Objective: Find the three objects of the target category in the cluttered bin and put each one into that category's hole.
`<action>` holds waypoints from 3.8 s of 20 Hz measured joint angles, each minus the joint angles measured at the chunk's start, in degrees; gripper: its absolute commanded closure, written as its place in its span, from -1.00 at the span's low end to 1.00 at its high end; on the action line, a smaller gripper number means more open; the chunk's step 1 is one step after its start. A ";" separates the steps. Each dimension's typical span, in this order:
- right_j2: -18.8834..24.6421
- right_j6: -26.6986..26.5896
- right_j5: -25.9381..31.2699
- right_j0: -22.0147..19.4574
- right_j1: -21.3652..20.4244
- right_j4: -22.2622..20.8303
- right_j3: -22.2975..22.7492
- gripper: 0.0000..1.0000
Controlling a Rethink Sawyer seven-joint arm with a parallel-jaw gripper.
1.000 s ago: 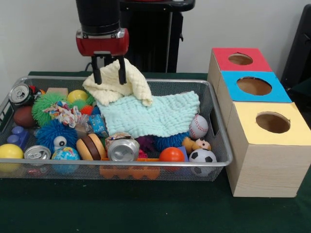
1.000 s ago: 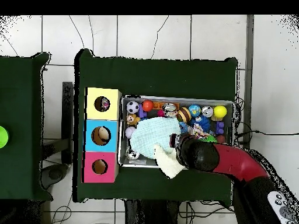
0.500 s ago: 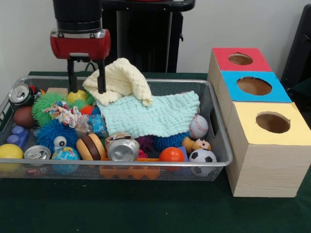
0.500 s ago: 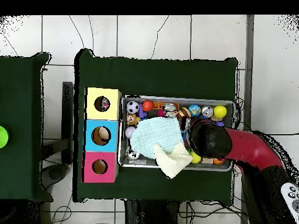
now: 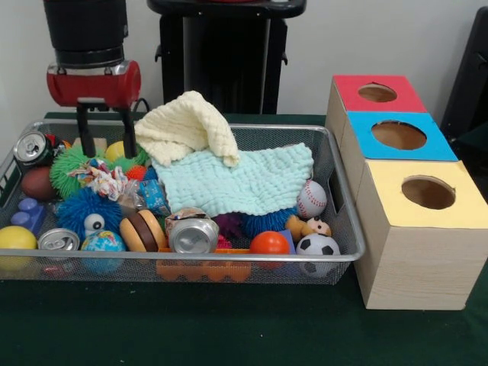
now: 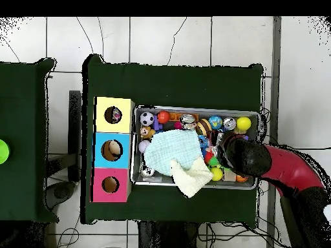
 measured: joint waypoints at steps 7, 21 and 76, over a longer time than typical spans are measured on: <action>0.74 0.00 0.00 -1.85 4.79 -3.67 -2.16 -1.00; 1.55 0.00 -1.45 -1.94 9.59 -9.00 -2.66 -1.00; 10.43 -0.06 8.33 -9.64 14.72 -9.76 -6.70 -1.00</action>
